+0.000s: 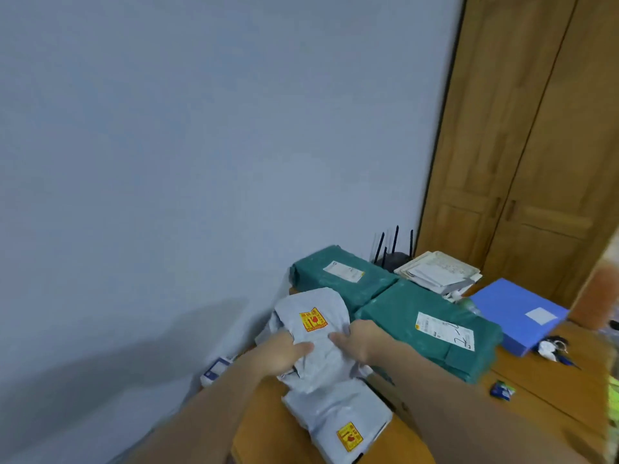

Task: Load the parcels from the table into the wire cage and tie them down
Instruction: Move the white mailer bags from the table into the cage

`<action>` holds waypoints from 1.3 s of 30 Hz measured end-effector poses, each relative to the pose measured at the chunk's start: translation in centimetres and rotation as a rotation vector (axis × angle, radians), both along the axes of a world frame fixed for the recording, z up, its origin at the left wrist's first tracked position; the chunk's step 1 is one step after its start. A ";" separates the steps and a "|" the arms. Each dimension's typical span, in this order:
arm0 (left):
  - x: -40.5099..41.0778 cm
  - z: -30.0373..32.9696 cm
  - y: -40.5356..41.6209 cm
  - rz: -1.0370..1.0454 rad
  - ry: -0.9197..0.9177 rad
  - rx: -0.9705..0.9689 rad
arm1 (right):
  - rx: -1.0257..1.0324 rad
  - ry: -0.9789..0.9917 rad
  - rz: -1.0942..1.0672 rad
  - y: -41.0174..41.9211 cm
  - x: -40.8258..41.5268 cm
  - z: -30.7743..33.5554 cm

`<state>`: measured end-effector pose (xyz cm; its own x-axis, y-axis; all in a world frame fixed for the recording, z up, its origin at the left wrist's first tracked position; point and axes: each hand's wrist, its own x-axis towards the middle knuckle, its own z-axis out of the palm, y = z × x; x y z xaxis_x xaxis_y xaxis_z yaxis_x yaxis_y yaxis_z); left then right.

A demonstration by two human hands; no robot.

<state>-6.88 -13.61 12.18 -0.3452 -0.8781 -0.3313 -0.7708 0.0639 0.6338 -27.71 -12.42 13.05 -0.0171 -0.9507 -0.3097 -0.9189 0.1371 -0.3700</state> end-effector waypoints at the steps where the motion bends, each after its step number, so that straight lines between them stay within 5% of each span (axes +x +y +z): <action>1: 0.7 2.2 0.1 0.000 -0.013 -0.045 | -0.038 0.007 0.010 0.4 0.8 2.2; 7: 4.3 13.9 1.6 0.082 -0.042 -0.286 | -0.226 0.020 0.051 2.9 4.7 14.1; 12: 7.4 16.7 3.9 0.112 -0.039 -0.353 | -0.316 0.075 0.058 5.6 7.9 17.4; 29: 32.8 10.3 15.3 0.383 -0.090 -0.171 | -0.257 -0.032 0.409 9.3 33.0 9.1; 39: 48.7 4.2 28.4 0.819 -0.151 -0.035 | -0.097 -0.125 0.767 15.1 52.4 1.9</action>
